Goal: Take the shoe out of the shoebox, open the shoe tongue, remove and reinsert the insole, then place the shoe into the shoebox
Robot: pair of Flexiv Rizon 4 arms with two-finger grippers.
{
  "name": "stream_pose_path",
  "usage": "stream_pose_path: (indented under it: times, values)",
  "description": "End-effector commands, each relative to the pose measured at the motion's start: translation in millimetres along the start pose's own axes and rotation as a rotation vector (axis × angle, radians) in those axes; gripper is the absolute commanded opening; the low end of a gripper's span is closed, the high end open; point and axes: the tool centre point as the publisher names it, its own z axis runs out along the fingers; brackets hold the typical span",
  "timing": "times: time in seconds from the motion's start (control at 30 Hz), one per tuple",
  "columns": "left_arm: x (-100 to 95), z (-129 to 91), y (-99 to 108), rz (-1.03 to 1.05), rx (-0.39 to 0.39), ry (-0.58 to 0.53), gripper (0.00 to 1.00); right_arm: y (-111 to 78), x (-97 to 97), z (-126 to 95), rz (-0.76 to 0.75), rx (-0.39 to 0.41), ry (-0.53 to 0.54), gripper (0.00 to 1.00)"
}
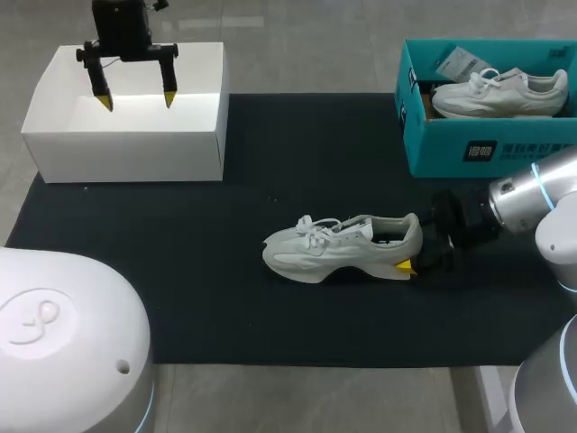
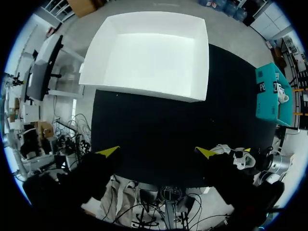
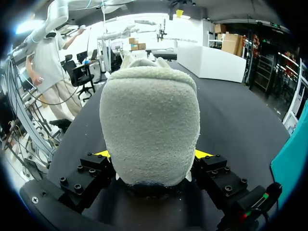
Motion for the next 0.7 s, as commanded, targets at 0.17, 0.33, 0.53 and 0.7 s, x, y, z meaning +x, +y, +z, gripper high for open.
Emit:
stream_pose_path:
  times: [0.17, 0.33, 0.53, 0.7]
  values:
    - [28.1, 11.7, 45.8, -0.008, 0.05, 0.011, 1.0, -4.2, -1.8, 3.7, 0.0, 0.002, -0.002, 0.0]
    - [55.7, 26.0, 67.2, -0.013, 0.068, -0.02, 1.0, -4.2, -1.8, 3.7, 0.0, 0.002, -0.002, 0.0]
    - [90.0, 39.7, 84.2, -0.002, 0.049, 0.015, 1.0, -4.2, -1.8, 3.7, 0.0, 0.002, -0.002, 0.0]
    - [121.4, 51.2, 102.2, 0.015, 0.056, 0.036, 1.0, -4.2, -1.8, 3.7, 0.0, 0.002, -0.002, 0.0]
